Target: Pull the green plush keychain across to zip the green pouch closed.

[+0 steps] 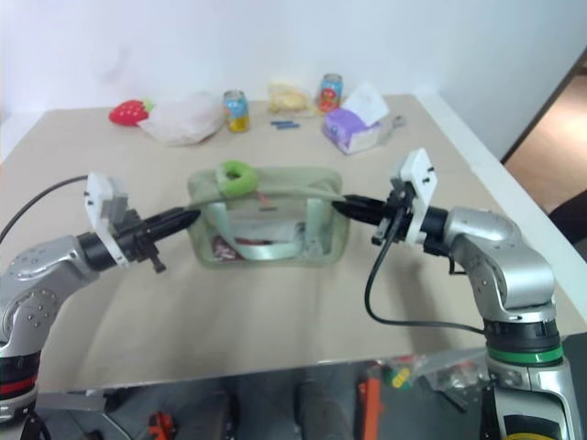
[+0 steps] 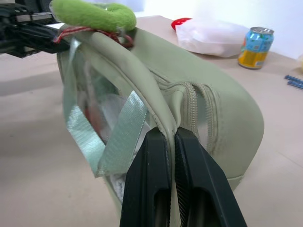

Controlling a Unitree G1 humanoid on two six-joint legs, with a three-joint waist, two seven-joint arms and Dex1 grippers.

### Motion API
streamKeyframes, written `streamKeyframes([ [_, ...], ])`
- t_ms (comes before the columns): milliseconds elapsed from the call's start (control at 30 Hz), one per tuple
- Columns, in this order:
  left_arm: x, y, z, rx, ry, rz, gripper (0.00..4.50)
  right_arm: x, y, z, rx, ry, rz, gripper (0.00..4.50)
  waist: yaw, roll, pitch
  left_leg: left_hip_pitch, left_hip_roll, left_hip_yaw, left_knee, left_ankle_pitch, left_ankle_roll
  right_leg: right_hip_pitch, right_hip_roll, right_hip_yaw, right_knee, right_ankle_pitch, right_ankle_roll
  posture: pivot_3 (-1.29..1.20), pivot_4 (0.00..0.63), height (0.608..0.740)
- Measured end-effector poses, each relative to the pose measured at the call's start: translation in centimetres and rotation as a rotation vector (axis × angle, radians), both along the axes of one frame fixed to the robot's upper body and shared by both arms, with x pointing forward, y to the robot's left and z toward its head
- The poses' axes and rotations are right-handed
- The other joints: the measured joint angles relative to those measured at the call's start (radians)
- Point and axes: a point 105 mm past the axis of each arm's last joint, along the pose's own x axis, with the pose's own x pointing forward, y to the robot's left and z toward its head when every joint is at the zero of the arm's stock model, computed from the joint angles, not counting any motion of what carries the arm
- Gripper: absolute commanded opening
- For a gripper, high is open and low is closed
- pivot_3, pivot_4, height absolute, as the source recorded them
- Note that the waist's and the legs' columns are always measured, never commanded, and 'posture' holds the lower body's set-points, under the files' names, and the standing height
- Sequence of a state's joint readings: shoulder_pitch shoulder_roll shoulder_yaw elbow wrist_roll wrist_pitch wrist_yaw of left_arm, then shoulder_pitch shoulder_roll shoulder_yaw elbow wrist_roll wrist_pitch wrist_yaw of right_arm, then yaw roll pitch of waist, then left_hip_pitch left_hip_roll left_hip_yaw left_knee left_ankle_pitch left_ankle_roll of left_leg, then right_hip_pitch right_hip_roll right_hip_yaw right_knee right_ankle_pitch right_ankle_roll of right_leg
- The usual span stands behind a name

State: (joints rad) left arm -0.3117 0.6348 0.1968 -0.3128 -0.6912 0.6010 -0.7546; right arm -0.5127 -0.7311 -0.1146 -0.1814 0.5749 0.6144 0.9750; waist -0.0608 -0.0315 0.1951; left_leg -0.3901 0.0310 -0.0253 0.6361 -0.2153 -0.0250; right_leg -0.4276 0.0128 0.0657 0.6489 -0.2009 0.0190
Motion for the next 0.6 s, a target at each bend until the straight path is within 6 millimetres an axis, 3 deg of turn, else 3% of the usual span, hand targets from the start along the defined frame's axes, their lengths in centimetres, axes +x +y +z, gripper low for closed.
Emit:
streamKeyframes([
  [167,0.0,-0.3,0.0,0.012,-0.014,-0.024,0.0,-0.6,-0.1,0.5,-0.047,0.004,0.043,2.63,0.004,0.0,0.0,-0.002,-0.001,0.001,0.0,0.0,0.0,-0.002,-0.001,0.001,-0.001,0.002,0.004,0.0,0.15,0.74],
  [333,0.0,-0.4,-0.1,0.021,-0.023,-0.037,0.0,-1.1,0.7,3.2,-0.103,-0.033,0.106,4.28,0.005,0.0,0.0,-0.002,-0.001,0.002,0.0,0.0,0.0,-0.004,0.0,0.002,-0.001,0.001,0.002,0.0,0.15,0.74],
  [367,0.0,-0.4,-0.1,0.021,-0.024,-0.037,0.0,-1.2,1.3,4.0,-0.11,-0.051,0.13,4.46,0.005,0.0,0.0,-0.002,0.0,0.003,0.0,0.0,0.0,-0.004,0.0,0.003,0.0,0.001,0.002,0.0,0.15,0.74],
  [400,-0.1,-0.5,-0.2,0.022,-0.021,-0.039,0.0,-1.8,2.6,5.8,-0.129,-0.115,0.18,4.46,0.008,0.0,0.0,-0.002,0.0,0.002,0.0,0.0,0.0,-0.004,0.0,0.002,0.0,0.001,0.002,0.0,0.15,0.74],
  [467,-0.1,-0.5,-0.1,0.02,-0.026,-0.038,0.0,-1.9,5.0,7.4,-0.129,-0.194,0.236,4.46,0.006,0.0,0.0,-0.003,0.0,0.005,0.0,0.0,0.0,-0.006,0.0,0.004,0.0,0.002,0.003,0.0,0.15,0.74],
  [533,-0.1,-0.8,-0.1,0.014,-0.028,-0.045,0.0,-2.0,7.9,7.7,-0.129,-0.253,0.302,4.46,0.01,-0.001,0.0,-0.004,0.0,0.004,0.0,0.0,0.0,-0.006,0.0,0.004,0.0,0.004,0.006,0.0,0.15,0.74],
  [600,-0.1,-1.1,-0.2,0.005,-0.027,-0.048,0.0,-1.7,9.3,7.1,-0.138,-0.267,0.325,4.46,0.013,-0.002,-0.001,-0.005,0.0,0.004,0.0,0.0,0.0,-0.007,0.0,0.004,0.0,0.004,0.006,0.0,0.15,0.74],
])
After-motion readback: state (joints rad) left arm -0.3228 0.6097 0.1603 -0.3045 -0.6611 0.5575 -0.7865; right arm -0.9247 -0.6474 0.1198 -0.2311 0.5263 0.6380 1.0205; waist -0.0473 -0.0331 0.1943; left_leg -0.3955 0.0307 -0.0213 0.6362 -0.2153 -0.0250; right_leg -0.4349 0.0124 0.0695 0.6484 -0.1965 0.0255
